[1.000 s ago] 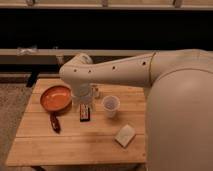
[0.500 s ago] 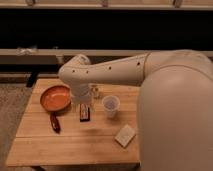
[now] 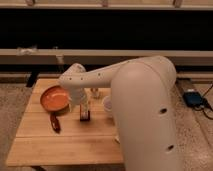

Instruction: Place the eraser on the white sponge

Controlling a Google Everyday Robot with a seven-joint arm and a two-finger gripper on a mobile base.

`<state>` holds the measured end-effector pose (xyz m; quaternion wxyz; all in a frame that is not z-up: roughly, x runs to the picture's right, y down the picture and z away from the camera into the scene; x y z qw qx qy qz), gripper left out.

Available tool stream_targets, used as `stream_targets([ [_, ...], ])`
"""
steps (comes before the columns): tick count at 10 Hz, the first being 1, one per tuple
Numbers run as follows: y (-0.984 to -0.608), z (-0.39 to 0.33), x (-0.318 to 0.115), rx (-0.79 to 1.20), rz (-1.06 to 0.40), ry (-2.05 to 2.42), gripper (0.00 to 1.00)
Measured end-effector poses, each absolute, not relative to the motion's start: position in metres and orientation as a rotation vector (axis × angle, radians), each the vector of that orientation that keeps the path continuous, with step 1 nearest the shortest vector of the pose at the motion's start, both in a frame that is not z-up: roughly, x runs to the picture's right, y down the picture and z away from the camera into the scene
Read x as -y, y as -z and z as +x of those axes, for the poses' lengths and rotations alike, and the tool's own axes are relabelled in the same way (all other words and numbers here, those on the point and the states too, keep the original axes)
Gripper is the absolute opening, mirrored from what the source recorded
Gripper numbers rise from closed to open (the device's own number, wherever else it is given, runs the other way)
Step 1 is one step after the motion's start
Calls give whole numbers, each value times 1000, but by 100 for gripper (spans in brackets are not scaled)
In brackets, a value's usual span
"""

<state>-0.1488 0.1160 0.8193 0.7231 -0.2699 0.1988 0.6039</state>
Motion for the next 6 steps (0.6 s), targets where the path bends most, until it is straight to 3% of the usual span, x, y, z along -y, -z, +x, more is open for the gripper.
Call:
stream_targets([
  [1,-850,-141,-111,-438,-588,-1325,65],
  [6,-877,-140,-109,-454,-593,-1300,65],
])
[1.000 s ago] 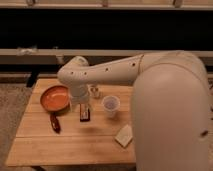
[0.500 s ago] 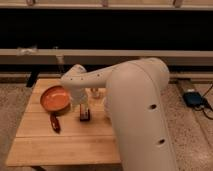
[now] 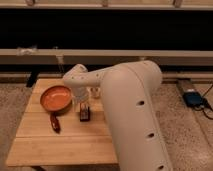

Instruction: Place the eraser on the white sponge

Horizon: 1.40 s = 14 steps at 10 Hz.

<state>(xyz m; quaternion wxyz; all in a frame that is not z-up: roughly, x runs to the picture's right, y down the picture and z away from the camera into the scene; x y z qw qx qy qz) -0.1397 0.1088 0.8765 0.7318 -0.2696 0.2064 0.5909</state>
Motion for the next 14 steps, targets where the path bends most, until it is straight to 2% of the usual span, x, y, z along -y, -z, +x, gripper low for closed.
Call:
stream_targets([
  [8,-904,-127,-124,-509,-623,-1302,63],
  [12,-897,-125,-128,-521,-637,-1308,28],
  [14,-883,-128,-133,-520,-653,-1304,7],
])
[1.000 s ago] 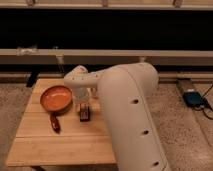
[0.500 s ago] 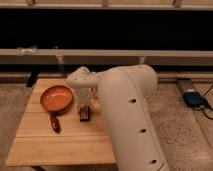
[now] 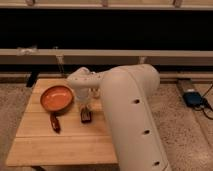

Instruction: Place the eraser on the white sponge

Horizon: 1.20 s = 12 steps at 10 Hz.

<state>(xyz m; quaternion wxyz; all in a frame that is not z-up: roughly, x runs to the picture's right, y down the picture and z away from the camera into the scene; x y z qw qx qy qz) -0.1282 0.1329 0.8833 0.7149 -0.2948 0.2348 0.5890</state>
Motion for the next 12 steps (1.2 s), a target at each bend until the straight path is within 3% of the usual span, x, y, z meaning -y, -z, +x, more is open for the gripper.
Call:
stream_targets([
  [2,-859,-133,-140,-514,-670,-1294,0],
  [8,-752,-109,-162,-491,-678,-1349,0],
  [12,-722,-55,-175,-562,-618,-1482,0],
])
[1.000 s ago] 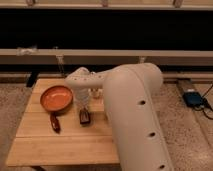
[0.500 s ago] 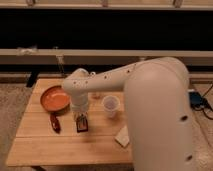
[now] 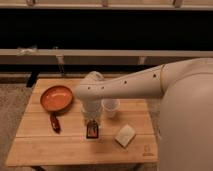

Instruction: Place the eraser on the white sponge

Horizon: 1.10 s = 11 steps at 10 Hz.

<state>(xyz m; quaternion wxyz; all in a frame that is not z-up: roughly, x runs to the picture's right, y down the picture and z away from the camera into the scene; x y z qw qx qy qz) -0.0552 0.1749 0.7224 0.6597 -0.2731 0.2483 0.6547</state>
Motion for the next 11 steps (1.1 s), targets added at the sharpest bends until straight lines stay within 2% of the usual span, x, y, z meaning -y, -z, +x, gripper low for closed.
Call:
stream_targets([
  [5,-729,15,-178,-700,-513,-1618,0],
  [11,-751,85,-183,-764,-472,-1738,0],
])
